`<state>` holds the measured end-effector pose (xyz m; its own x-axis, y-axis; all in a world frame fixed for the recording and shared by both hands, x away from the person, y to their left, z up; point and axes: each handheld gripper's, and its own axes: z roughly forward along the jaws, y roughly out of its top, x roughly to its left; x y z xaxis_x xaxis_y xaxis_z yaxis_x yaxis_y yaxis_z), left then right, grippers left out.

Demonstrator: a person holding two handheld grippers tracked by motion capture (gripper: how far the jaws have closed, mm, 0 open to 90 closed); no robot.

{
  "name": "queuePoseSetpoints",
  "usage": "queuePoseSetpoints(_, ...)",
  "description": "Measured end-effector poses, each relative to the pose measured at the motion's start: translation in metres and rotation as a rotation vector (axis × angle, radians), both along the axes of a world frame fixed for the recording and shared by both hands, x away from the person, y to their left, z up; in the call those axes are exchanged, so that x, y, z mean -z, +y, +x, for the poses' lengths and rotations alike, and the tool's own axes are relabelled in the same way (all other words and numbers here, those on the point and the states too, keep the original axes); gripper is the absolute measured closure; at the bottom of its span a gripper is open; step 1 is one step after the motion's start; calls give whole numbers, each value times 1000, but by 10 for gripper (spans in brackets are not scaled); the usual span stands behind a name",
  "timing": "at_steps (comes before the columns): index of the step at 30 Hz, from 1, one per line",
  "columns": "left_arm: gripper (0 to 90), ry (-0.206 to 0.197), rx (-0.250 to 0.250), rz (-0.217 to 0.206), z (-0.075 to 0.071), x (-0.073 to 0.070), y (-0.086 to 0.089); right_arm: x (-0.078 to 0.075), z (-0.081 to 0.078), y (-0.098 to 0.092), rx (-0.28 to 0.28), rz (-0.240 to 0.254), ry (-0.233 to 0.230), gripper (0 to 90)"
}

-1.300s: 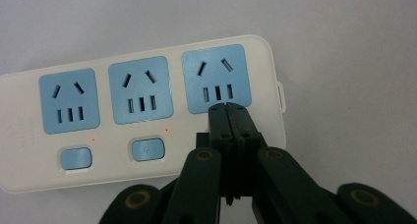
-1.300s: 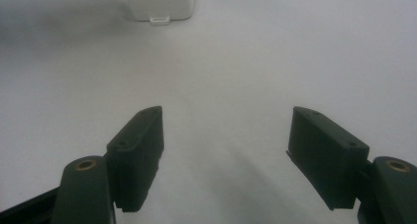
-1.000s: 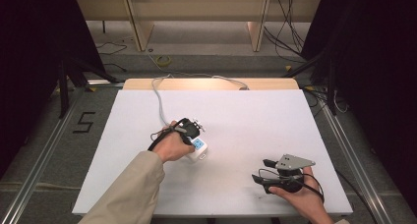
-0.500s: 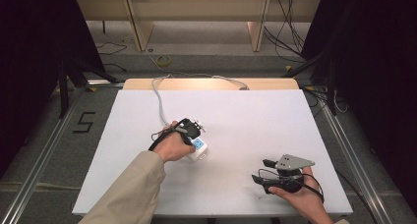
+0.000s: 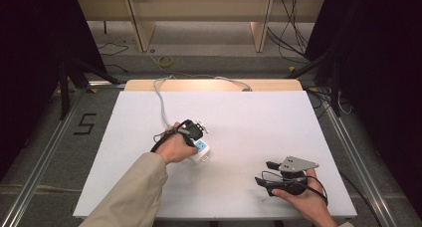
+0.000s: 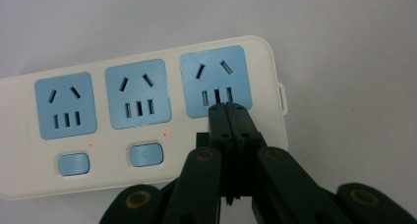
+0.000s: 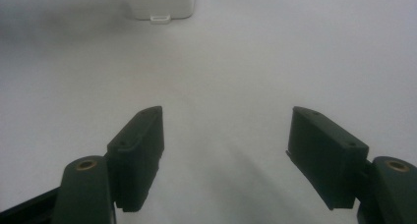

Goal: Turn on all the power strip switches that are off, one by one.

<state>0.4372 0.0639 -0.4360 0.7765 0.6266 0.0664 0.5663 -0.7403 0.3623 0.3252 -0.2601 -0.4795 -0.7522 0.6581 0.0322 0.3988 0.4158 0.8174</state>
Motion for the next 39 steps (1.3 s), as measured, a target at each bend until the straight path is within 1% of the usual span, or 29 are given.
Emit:
queuePoseSetpoints(1,900,4,7,0,1,0,1,0,0,0,0,0,0,305)
queuePoseSetpoints(3,900,1,3,-25,1,0,3,0,0,0,3,3,0,305)
queuePoseSetpoints(4,899,-3,0,-47,1,-1,5,0,0,-1,4,3,-1,305)
queuePoseSetpoints(5,898,8,1,-51,0,0,5,0,0,-1,4,2,0,306)
queuePoseSetpoints(6,896,2,-5,-58,0,0,6,0,0,-1,4,2,0,306)
queuePoseSetpoints(8,890,1,-3,-60,-1,0,7,0,1,-1,3,0,-1,306)
queuePoseSetpoints(9,842,-1,0,-65,-2,0,7,0,0,0,2,0,-3,306)
queuePoseSetpoints(12,833,-18,-2,-74,-3,-3,8,0,0,-1,3,-1,-1,306)
queuePoseSetpoints(14,827,-23,-2,-83,-4,-4,8,0,0,0,5,0,-1,306)
queuePoseSetpoints(20,801,-34,6,-84,-5,-7,11,0,0,-1,4,1,-2,306)
queuePoseSetpoints(25,779,-56,2,-95,-6,-9,13,0,0,-1,5,1,-1,306)
queuePoseSetpoints(26,772,-59,-2,-103,-7,-9,13,0,0,-1,3,1,-4,306)
queuePoseSetpoints(32,697,-102,8,-123,-10,-14,16,-1,0,-1,3,0,-3,306)
queuePoseSetpoints(33,687,-108,2,-139,-11,-15,16,-1,0,-1,3,0,-3,306)
queuePoseSetpoints(37,621,-125,12,-165,-16,-18,18,-1,0,-1,3,1,-5,306)
queuePoseSetpoints(39,592,-135,5,-183,-18,-19,19,-1,0,0,3,1,-3,306)
